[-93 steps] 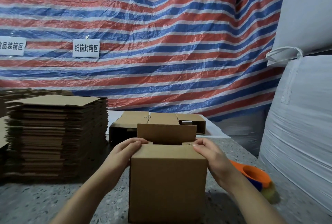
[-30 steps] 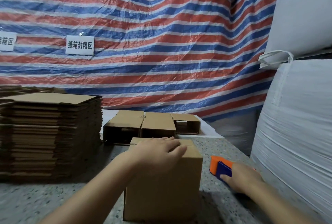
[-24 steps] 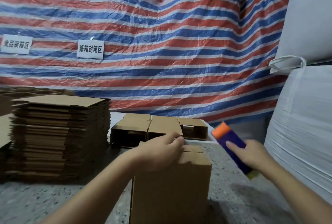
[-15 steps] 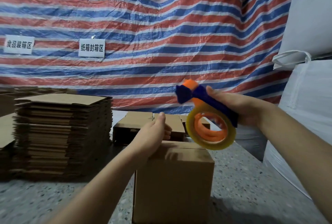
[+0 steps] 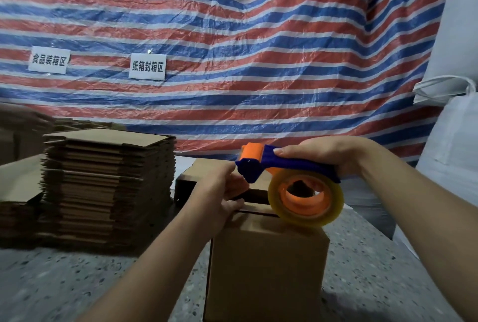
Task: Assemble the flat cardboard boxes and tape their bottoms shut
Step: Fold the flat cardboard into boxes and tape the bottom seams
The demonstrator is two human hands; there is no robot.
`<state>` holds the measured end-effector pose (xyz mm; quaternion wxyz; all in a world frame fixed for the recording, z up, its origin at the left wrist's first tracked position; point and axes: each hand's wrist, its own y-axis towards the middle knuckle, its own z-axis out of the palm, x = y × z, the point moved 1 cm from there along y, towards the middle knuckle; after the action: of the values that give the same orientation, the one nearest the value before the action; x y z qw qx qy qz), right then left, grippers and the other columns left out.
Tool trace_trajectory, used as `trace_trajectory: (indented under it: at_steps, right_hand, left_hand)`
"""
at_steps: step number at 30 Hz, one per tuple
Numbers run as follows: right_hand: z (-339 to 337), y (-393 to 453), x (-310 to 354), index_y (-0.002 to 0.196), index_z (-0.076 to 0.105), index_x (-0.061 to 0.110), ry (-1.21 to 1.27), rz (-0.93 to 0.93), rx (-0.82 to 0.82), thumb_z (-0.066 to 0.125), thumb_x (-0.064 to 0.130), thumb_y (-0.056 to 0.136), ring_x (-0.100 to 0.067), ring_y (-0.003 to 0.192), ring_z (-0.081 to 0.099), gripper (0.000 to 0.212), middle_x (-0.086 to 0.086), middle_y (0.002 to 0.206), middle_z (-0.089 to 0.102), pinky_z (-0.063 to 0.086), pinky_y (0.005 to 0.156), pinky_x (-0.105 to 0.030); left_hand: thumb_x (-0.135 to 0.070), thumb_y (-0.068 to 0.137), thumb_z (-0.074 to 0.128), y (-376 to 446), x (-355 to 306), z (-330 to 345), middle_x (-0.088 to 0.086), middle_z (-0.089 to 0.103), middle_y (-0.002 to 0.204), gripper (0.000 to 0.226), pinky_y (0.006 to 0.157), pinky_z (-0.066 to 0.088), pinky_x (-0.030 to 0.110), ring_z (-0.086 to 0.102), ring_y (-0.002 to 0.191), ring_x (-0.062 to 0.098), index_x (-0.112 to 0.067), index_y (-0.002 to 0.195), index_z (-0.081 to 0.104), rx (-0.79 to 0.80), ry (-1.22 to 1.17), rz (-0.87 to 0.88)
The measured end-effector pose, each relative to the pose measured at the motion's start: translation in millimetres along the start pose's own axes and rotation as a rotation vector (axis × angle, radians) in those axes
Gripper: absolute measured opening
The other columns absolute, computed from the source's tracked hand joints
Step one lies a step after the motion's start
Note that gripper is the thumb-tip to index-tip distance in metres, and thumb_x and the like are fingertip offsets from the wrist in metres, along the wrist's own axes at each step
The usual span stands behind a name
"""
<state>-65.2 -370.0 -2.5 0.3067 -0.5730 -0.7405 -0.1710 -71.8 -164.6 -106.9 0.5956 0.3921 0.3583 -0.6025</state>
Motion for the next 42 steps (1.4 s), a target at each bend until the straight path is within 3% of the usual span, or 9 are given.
trace_trajectory:
  at_steps: [12, 17, 20, 25, 29, 31, 34, 37, 42]
  right_hand:
    - [-2.7, 2.4, -3.7, 0.120, 0.063, 0.016, 0.007, 0.016, -0.011, 0.071, 0.080, 0.055, -0.019, 0.077, 0.070, 0.091, -0.013, 0.102, 0.076, 0.057, 0.068, -0.030]
    - [-6.0, 2.8, -0.9, 0.118, 0.063, 0.016, -0.001, 0.053, 0.011, 0.071, 0.077, 0.058, -0.016, 0.072, 0.071, 0.086, -0.009, 0.096, 0.077, 0.057, 0.063, -0.028]
    - [-11.3, 1.8, 4.3, 0.118, 0.064, 0.015, -0.052, 0.112, 0.070, 0.077, 0.078, 0.050, -0.014, 0.071, 0.071, 0.094, -0.006, 0.093, 0.077, 0.056, 0.059, -0.027]
    - [-22.8, 1.6, 2.1, 0.122, 0.065, 0.017, -0.165, 0.179, 0.057, 0.079, 0.083, 0.031, -0.018, 0.083, 0.073, 0.113, -0.009, 0.105, 0.077, 0.058, 0.070, -0.030]
    - [-30.8, -5.2, -4.3, 0.117, 0.067, 0.017, -0.183, 0.240, 0.052, 0.074, 0.079, 0.050, -0.016, 0.071, 0.072, 0.091, -0.007, 0.094, 0.077, 0.057, 0.060, -0.028]
    - [-30.5, -6.2, -7.3, 0.115, 0.067, 0.017, -0.176, 0.253, 0.038, 0.071, 0.075, 0.057, -0.015, 0.068, 0.071, 0.082, -0.006, 0.090, 0.076, 0.057, 0.059, -0.027]
    - [-27.8, -4.5, -7.0, 0.114, 0.069, 0.015, -0.173, 0.269, 0.018, 0.073, 0.075, 0.051, -0.014, 0.065, 0.070, 0.087, -0.006, 0.087, 0.076, 0.057, 0.058, -0.027]
    - [-26.1, -2.4, -4.1, 0.115, 0.067, 0.013, -0.175, 0.285, 0.017, 0.075, 0.072, 0.050, -0.013, 0.063, 0.070, 0.088, -0.004, 0.084, 0.075, 0.055, 0.055, -0.026]
    - [-24.3, 2.8, 4.3, 0.115, 0.066, 0.013, -0.239, 0.318, 0.042, 0.076, 0.073, 0.048, -0.014, 0.065, 0.072, 0.091, -0.005, 0.084, 0.077, 0.056, 0.056, -0.026]
  left_hand:
    - [0.003, 0.087, 0.058, -1.3, -0.6, -0.3, 0.010, 0.075, 0.072, 0.012, 0.082, 0.052, 0.039, 0.073, 0.080, 0.018, -0.005, 0.097, 0.059, 0.016, 0.001, -0.017]
    - [0.005, 0.091, 0.058, -3.9, 1.2, 1.9, 0.013, 0.067, 0.088, 0.026, 0.085, 0.052, 0.042, 0.066, 0.084, 0.020, -0.004, 0.115, 0.058, -0.044, 0.016, 0.055]
    - [0.002, 0.094, 0.055, -6.0, 3.2, 8.8, 0.013, 0.062, 0.090, 0.018, 0.088, 0.053, 0.045, 0.060, 0.079, 0.022, -0.010, 0.107, 0.055, -0.137, 0.065, 0.070]
    - [0.000, 0.098, 0.046, -5.1, 4.0, 9.5, 0.011, 0.050, 0.102, 0.018, 0.084, 0.058, 0.042, 0.060, 0.087, 0.025, -0.018, 0.097, 0.051, -0.259, 0.003, 0.049]
    - [0.004, 0.099, 0.041, -2.6, -1.6, 8.5, 0.016, 0.047, 0.117, 0.026, 0.084, 0.059, 0.044, 0.055, 0.079, 0.027, -0.015, 0.115, 0.049, -0.342, -0.212, -0.002]
    - [0.003, 0.101, 0.039, -0.8, -0.4, 5.1, 0.023, 0.048, 0.126, 0.027, 0.079, 0.060, 0.040, 0.060, 0.094, 0.036, -0.005, 0.125, 0.049, -0.304, -0.232, 0.019]
    - [0.000, 0.102, 0.038, -1.2, 2.7, 3.5, 0.020, 0.054, 0.111, 0.032, 0.074, 0.060, 0.028, 0.058, 0.120, 0.037, 0.012, 0.131, 0.045, -0.227, -0.297, 0.040]
    - [-0.011, 0.100, 0.054, -9.9, -5.7, 1.9, 0.011, 0.056, 0.099, 0.008, 0.085, 0.058, 0.035, 0.061, 0.111, 0.028, -0.003, 0.100, 0.053, -0.231, -0.077, 0.084]
    - [-0.012, 0.088, 0.070, -6.0, -16.9, -25.5, 0.011, 0.064, 0.096, 0.022, 0.056, 0.056, 0.026, 0.069, 0.080, 0.020, -0.022, 0.099, 0.054, -0.260, 0.481, 0.356]
